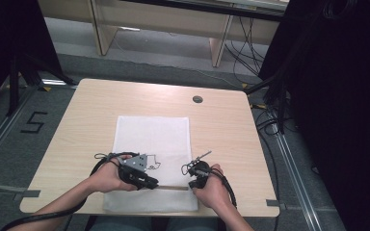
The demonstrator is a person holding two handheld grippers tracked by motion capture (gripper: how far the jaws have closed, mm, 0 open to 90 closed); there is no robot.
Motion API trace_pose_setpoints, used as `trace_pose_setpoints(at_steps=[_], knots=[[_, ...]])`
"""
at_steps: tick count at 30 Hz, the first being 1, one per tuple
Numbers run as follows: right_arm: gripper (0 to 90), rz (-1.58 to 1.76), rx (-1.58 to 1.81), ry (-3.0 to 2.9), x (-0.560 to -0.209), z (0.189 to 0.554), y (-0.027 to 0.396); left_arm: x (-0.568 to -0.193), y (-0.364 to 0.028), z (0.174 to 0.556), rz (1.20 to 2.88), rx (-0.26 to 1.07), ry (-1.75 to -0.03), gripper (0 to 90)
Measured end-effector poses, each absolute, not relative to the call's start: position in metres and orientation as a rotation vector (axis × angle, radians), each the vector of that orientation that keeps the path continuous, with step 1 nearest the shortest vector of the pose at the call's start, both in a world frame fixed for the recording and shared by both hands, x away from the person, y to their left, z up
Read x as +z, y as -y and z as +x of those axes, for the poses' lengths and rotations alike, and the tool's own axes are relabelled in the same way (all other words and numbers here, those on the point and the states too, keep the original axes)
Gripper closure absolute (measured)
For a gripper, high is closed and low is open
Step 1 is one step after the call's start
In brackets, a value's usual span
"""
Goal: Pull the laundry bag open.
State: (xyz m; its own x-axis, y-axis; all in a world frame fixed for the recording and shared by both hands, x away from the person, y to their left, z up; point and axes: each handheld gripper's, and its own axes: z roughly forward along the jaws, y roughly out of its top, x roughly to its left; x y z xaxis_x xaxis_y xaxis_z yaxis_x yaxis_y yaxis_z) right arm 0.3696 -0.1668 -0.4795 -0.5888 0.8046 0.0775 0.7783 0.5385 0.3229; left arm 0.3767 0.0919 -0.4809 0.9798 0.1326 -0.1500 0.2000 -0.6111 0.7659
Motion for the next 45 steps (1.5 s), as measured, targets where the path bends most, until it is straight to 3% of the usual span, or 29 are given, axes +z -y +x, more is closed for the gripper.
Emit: trace_pose_setpoints(at_steps=[45], knots=[[90.0, 1.386, 0.501, -2.686, -0.479, 0.370, 0.167, -0.471, -0.139, 0.367, 2.222, -0.049, -0.257, 82.1]])
